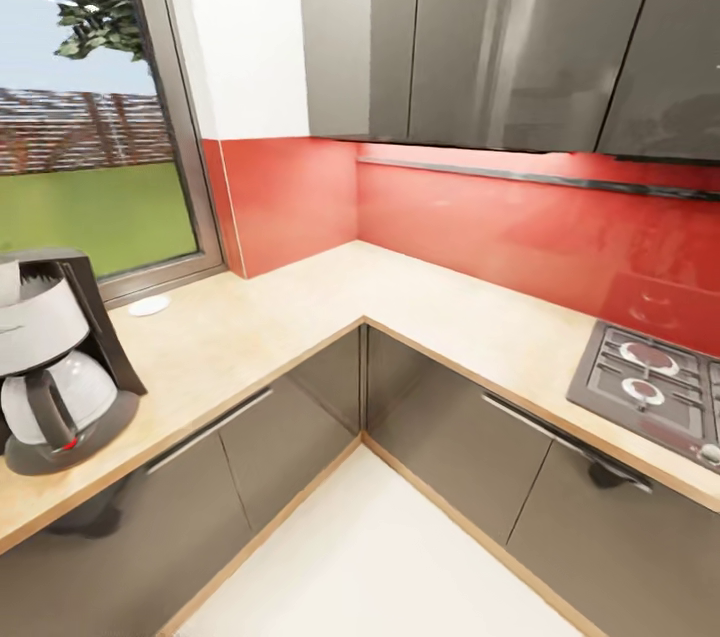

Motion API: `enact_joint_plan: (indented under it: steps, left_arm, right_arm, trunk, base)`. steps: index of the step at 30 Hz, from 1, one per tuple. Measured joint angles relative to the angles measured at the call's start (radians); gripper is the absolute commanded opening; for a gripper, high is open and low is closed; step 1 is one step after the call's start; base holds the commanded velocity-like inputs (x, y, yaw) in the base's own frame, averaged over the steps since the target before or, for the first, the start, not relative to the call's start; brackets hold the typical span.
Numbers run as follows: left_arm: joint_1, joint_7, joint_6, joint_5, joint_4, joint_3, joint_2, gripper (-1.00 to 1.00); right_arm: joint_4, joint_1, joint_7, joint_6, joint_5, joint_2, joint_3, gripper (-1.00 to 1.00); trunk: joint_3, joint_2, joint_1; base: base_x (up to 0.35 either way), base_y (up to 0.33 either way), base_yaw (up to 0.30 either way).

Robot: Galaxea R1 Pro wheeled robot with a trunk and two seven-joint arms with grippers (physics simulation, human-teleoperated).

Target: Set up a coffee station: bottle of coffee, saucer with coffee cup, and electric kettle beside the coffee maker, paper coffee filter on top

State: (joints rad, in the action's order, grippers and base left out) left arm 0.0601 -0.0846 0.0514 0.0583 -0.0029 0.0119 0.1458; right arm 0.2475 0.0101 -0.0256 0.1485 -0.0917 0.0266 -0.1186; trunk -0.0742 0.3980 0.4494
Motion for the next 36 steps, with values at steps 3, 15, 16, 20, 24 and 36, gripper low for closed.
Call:
enact_joint_plan:
  steps: [3, 15, 16, 20, 24, 36]
  left_arm:
    - [0.000, 0.000, 0.000, 0.000, 0.000, 0.000, 0.000, 1.00]
    - [0.000, 0.001, 0.000, 0.000, 0.000, -0.002, -0.020, 1.00]
    - [0.000, 0.001, 0.000, 0.000, 0.000, -0.001, -0.021, 1.00]
    - [0.000, 0.001, 0.000, 0.001, 0.000, -0.001, -0.024, 1.00]
    - [0.000, 0.001, 0.000, 0.000, 0.000, -0.001, -0.025, 1.00]
    - [0.000, 0.000, 0.001, -0.001, 0.000, -0.001, -0.026, 1.00]
  right_arm:
    - [0.000, 0.000, 0.000, 0.000, 0.000, 0.000, 0.000, 1.00]
    - [-0.028, 0.000, 0.000, 0.000, 0.000, 0.000, 0.000, 1.00]
    - [-0.028, 0.000, 0.000, 0.000, 0.000, 0.000, 0.000, 1.00]
    - [-0.029, 0.000, 0.000, 0.000, 0.000, 0.000, 0.000, 1.00]
    - [-0.029, 0.000, 0.000, 0.000, 0.000, 0.000, 0.000, 1.00]
    - [-0.031, 0.000, 0.000, 0.000, 0.000, 0.000, 0.000, 1.00]
  trunk:
    - [0.003, 0.000, 0.000]
    - [0.016, 0.000, 0.000]
    - [0.017, 0.000, 0.000]
    - [0.021, 0.000, 0.000]
    - [0.026, 0.000, 0.000]
    - [0.039, 0.000, 0.000]
  base:
    - [0.000, 0.000, 0.233]
    - [0.000, -0.056, 0.216]
    - [0.005, -0.247, 0.214]
    - [0.064, -0.263, 0.214]
    - [0.166, -0.245, 0.214]
    - [0.172, -0.135, 0.214]
